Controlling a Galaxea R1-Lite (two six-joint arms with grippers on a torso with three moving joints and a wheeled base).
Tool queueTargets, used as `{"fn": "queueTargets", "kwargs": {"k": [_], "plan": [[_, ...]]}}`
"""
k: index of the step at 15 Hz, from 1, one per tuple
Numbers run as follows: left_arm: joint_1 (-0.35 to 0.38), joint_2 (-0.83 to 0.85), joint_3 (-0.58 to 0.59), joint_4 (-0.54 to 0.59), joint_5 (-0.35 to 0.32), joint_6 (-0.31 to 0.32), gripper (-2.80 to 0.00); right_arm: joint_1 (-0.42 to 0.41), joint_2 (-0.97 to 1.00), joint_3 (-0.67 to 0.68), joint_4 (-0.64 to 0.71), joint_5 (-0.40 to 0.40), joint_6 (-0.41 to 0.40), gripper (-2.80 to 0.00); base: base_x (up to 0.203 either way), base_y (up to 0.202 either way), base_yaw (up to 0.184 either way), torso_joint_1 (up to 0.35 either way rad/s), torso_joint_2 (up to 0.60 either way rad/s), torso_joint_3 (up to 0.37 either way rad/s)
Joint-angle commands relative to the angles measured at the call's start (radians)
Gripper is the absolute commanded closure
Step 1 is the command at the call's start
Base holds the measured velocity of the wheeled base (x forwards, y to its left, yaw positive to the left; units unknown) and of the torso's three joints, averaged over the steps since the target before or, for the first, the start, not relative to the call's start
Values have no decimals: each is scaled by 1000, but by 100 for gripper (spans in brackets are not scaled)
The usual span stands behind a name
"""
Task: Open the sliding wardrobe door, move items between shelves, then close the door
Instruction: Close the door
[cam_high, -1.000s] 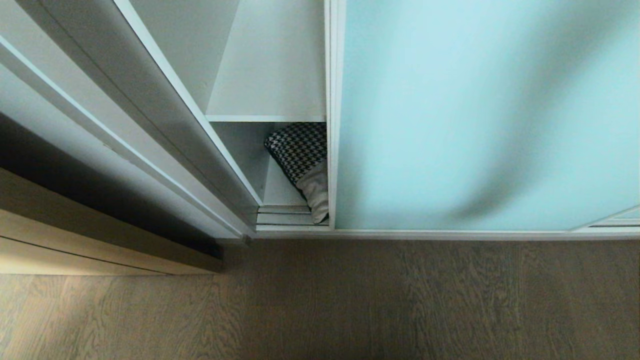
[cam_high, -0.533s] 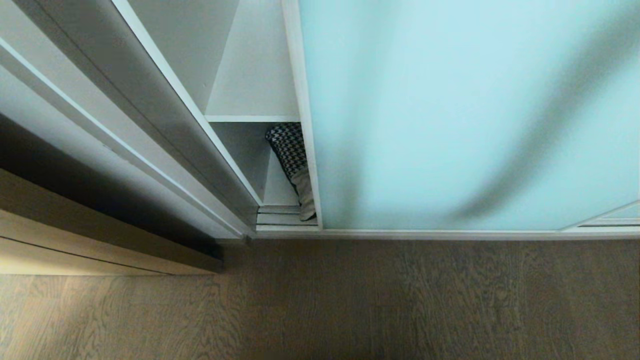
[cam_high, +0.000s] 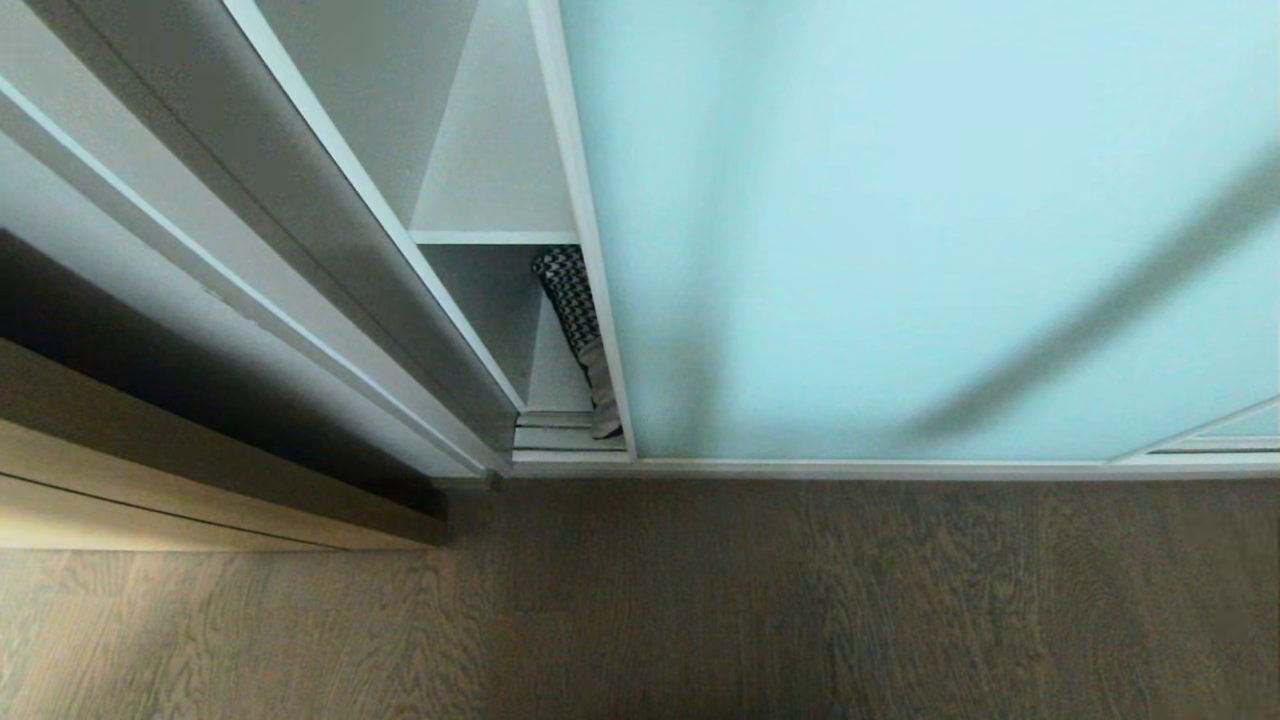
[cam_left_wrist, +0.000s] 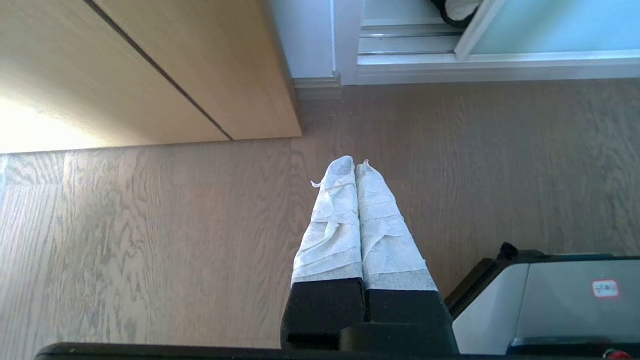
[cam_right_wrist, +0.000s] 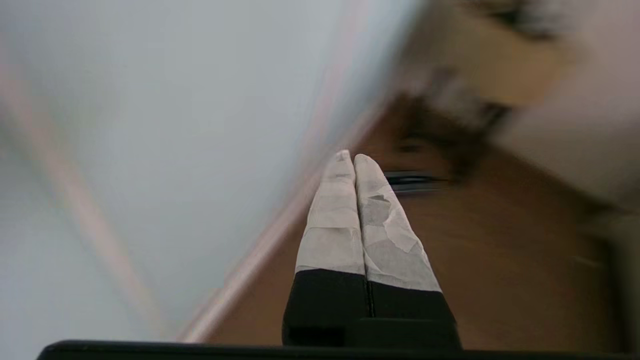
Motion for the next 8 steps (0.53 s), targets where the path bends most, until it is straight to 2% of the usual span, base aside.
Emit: {"fn": "queueTargets", "kwargs": {"k": [1,3,6,8], "plan": [[0,2,0,1,0,1,0,1,124,-113,19,137,33,0,0,0,0,0,0,0],[0,2,-1,1,0,1,0,8,171,-207,75,284,71,0,0,0,0,0,0,0],[0,2,0,1,0,1,0,14,218,-277,154,585,83,0,0,0,0,0,0,0],[0,2,0,1,0,1,0,14,253,-325,205,745,87,0,0,0,0,0,0,0]]}}
